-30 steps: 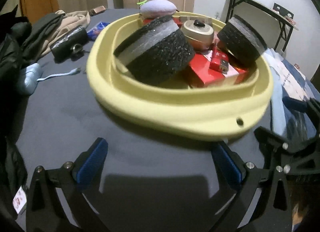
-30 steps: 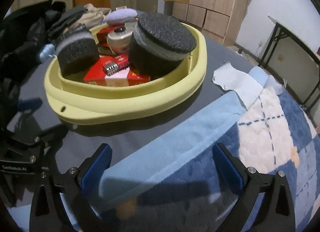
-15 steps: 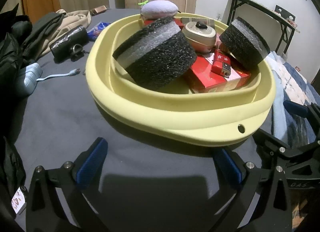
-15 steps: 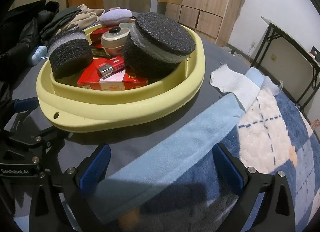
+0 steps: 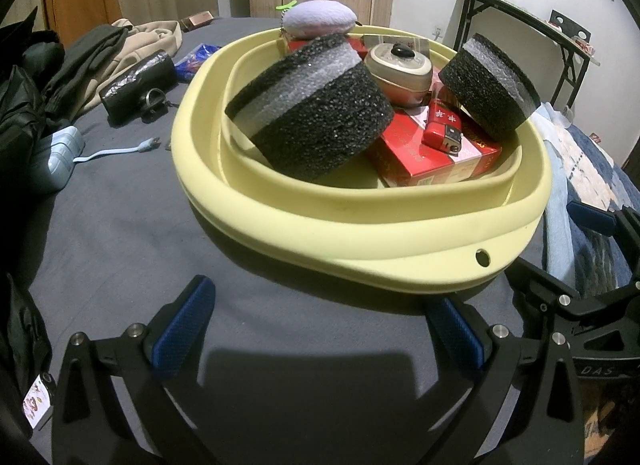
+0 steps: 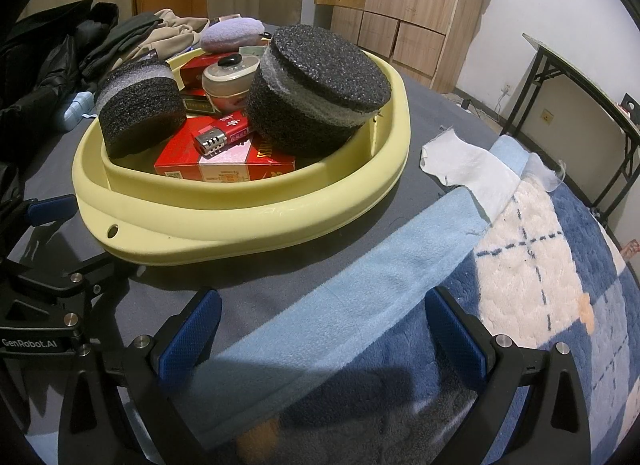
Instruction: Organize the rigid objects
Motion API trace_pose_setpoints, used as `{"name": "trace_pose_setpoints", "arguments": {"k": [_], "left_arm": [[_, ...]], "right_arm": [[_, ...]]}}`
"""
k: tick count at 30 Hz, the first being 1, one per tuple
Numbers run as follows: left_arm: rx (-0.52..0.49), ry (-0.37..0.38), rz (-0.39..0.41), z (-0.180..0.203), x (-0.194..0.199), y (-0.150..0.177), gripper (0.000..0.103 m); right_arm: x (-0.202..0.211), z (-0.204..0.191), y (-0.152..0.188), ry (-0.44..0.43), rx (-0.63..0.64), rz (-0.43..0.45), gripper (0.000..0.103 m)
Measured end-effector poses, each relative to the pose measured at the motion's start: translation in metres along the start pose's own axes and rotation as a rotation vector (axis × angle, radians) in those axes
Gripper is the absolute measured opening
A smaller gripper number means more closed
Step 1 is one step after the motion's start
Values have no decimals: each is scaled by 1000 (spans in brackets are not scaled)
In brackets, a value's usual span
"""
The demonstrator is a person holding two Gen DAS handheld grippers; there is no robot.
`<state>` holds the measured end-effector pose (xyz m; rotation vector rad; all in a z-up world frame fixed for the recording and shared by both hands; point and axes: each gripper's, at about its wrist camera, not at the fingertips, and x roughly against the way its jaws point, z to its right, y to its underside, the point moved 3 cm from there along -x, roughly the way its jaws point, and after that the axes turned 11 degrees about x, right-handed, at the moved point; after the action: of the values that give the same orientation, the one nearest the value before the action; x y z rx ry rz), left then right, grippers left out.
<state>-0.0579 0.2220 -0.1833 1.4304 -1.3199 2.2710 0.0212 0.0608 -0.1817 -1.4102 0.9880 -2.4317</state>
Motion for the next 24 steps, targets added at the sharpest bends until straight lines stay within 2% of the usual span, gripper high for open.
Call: {"name": "trace_pose_setpoints", "arguments": {"k": [24], "left_arm": [[1, 1, 0, 0, 1, 1, 103]], "right_arm": [[0, 0, 0, 1, 0, -1, 103]]}}
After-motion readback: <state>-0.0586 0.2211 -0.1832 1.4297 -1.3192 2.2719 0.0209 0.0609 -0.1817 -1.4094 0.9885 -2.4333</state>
